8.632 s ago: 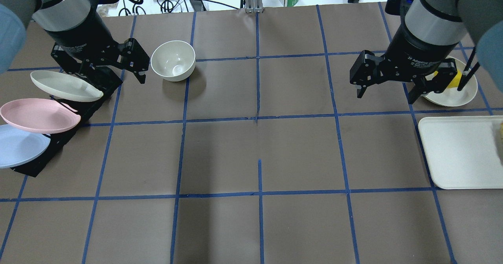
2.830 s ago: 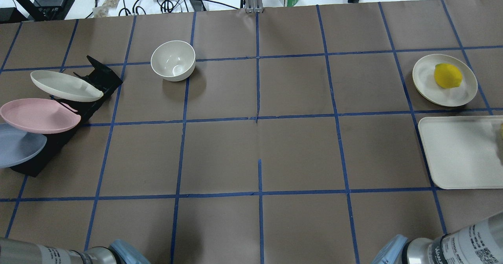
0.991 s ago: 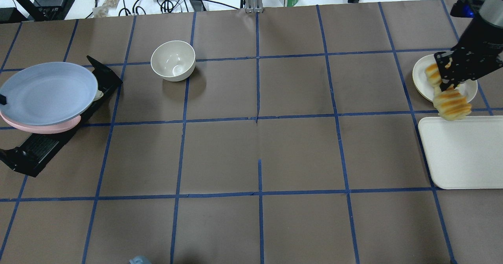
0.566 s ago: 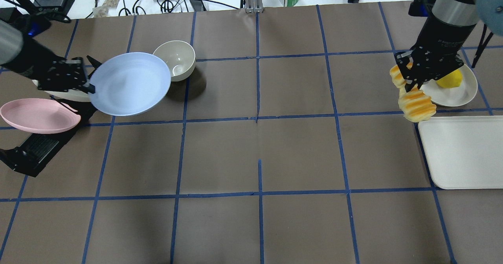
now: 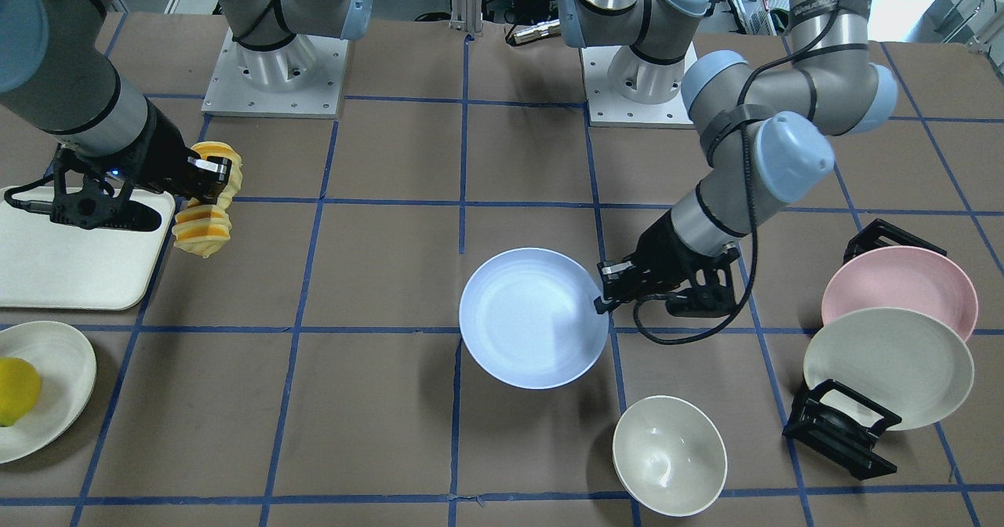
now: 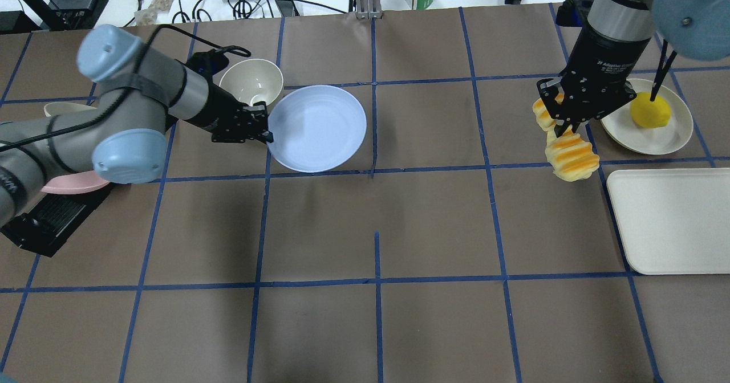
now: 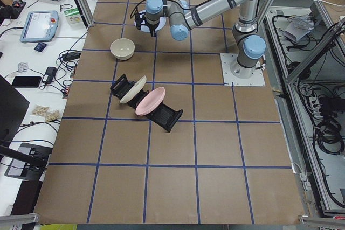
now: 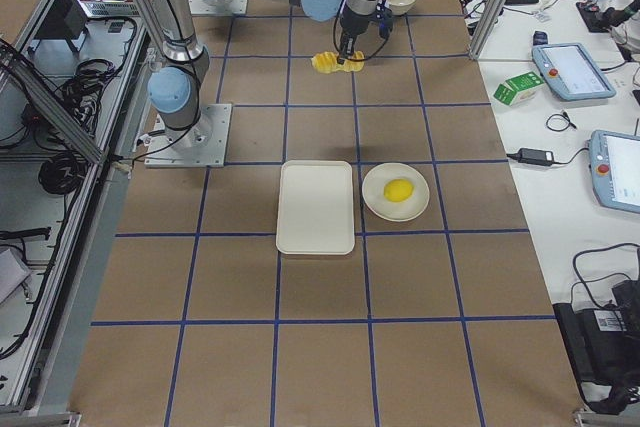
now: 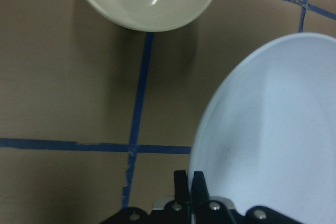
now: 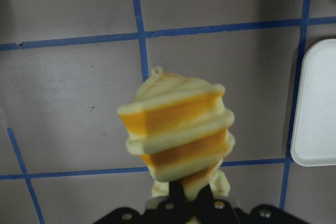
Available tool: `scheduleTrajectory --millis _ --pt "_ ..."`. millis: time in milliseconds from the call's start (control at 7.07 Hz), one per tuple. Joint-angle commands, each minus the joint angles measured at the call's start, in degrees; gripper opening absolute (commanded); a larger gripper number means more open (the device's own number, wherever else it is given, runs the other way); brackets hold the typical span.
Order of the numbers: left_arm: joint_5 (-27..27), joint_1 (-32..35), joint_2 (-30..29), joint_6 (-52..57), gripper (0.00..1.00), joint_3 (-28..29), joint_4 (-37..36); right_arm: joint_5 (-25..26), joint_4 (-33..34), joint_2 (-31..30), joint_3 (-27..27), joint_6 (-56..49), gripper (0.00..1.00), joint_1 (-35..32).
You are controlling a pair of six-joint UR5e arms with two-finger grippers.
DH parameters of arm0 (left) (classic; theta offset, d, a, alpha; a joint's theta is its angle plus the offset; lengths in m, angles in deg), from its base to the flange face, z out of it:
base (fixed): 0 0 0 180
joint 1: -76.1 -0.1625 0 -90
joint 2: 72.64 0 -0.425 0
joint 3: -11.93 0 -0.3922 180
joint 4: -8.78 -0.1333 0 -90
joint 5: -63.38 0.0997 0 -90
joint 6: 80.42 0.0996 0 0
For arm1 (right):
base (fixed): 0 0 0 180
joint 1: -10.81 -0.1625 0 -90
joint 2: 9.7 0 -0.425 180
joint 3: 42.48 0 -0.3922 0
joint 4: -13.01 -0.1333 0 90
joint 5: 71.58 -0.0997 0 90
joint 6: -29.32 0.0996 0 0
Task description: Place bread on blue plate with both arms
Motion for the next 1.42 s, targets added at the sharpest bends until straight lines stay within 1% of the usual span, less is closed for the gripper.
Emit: scheduleTrajectory --millis 0,142,283,566,708,849,991,1132,1274 --pt "-0.5 4.8 -5.3 -5.5 0.00 -0.1 -6.3 0.0 0.3 0.1 -0.3 0.3 0.00 -0.2" --pt "-0.1 7.9 -6.3 -8.4 0.00 0.0 -6.9 0.1 0.3 0.3 -0.4 0.2 0.00 -0.2" --pt "0.5 9.3 -7.1 -9.2 0.00 -0.1 -7.5 0.0 0.3 0.3 -0.4 0.1 0.00 -0.2" --pt "1.3 9.6 -8.7 -9.0 0.01 -0.2 -7.7 0.0 0.4 0.0 -1.2 0.0 0.00 -0.2" --pt "1.6 9.6 -9.3 -8.9 0.39 -0.1 -9.4 -0.4 0.5 0.0 -1.1 0.2 0.00 -0.2" --pt "1.6 9.6 -9.9 -8.9 0.69 -0.1 -11.3 -3.1 0.9 0.3 -0.8 0.4 0.00 -0.2" --pt "1.6 9.4 -9.7 -9.2 0.95 0.4 -12.0 -3.3 5.2 1.2 -0.8 0.3 0.00 -0.6" --pt "1.5 8.7 -8.0 -10.0 1.00 0.6 -12.8 -3.2 6.5 2.0 -0.7 2.3 0.00 -3.0" --pt "1.2 7.1 -5.9 -18.0 1.00 2.6 -13.0 -3.2 11.4 4.4 -0.7 8.0 0.00 -6.0"
